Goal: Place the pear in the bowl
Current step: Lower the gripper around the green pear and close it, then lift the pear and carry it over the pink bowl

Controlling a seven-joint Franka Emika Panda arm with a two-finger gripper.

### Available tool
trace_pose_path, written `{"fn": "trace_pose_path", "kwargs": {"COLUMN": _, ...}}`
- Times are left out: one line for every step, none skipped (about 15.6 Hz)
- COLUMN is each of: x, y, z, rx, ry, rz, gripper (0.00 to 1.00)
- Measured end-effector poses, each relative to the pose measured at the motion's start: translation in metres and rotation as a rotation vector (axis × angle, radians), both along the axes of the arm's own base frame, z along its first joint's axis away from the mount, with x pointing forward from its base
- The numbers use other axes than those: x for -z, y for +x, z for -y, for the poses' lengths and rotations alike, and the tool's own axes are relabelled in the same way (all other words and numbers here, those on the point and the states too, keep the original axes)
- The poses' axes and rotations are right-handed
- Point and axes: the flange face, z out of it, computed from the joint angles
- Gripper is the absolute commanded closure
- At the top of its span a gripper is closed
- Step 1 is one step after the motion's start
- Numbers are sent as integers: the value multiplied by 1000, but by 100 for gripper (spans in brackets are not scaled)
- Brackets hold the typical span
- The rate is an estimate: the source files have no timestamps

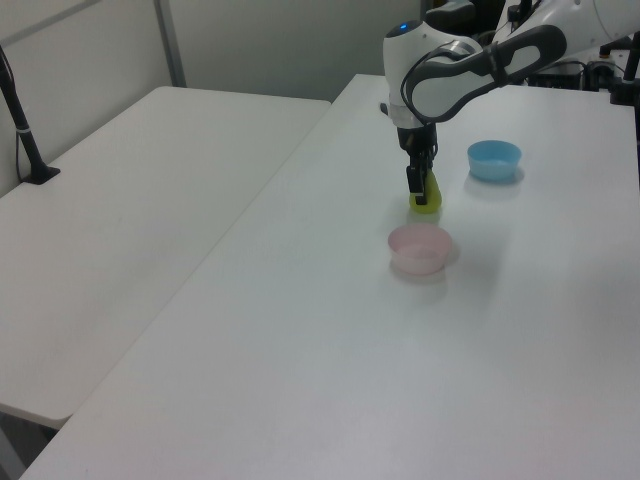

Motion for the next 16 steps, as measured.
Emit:
{"fn": "trace_pose_path", "kwargs": {"x": -2, "y": 0, "z": 0, "rx": 0, "ry": 0, "rz": 3, "gripper": 76}}
{"fn": "trace_pose_path", "kwargs": {"x": -7, "y": 1, "z": 0, "rx": 0, "ry": 1, "rz": 12, "gripper": 76}}
{"fn": "trace_pose_path", "kwargs": {"x": -18, "y": 1, "z": 1, "rx": 1, "ry": 2, "rz": 25, "gripper": 76}}
{"fn": "trace_pose_path", "kwargs": {"x": -33, "y": 0, "z": 1, "rx": 3, "ry": 6, "rz": 37, "gripper": 76}}
{"fn": "trace_pose_path", "kwargs": {"x": -52, "y": -2, "z": 1, "rx": 5, "ry": 11, "rz": 47, "gripper": 75}}
{"fn": "trace_pose_path", "kwargs": {"x": -90, "y": -10, "z": 2, "rx": 7, "ry": 25, "rz": 74, "gripper": 75}}
{"fn": "trace_pose_path", "kwargs": {"x": -109, "y": -15, "z": 1, "rx": 7, "ry": 32, "rz": 89, "gripper": 74}}
{"fn": "trace_pose_path", "kwargs": {"x": -121, "y": -18, "z": -4, "rx": 7, "ry": 39, "rz": 99, "gripper": 72}}
{"fn": "trace_pose_path", "kwargs": {"x": -130, "y": -20, "z": -14, "rx": 6, "ry": 44, "rz": 108, "gripper": 70}}
{"fn": "trace_pose_path", "kwargs": {"x": -135, "y": -21, "z": -29, "rx": 3, "ry": 46, "rz": 115, "gripper": 68}}
{"fn": "trace_pose_path", "kwargs": {"x": -136, "y": -22, "z": -47, "rx": 1, "ry": 46, "rz": 117, "gripper": 68}}
{"fn": "trace_pose_path", "kwargs": {"x": -134, "y": -23, "z": -77, "rx": -6, "ry": 46, "rz": 115, "gripper": 68}}
{"fn": "trace_pose_path", "kwargs": {"x": -132, "y": -25, "z": -96, "rx": -10, "ry": 45, "rz": 113, "gripper": 68}}
{"fn": "trace_pose_path", "kwargs": {"x": -130, "y": -28, "z": -122, "rx": -14, "ry": 44, "rz": 111, "gripper": 68}}
{"fn": "trace_pose_path", "kwargs": {"x": -128, "y": -30, "z": -137, "rx": -18, "ry": 43, "rz": 108, "gripper": 68}}
{"fn": "trace_pose_path", "kwargs": {"x": -125, "y": -33, "z": -149, "rx": -25, "ry": 42, "rz": 104, "gripper": 68}}
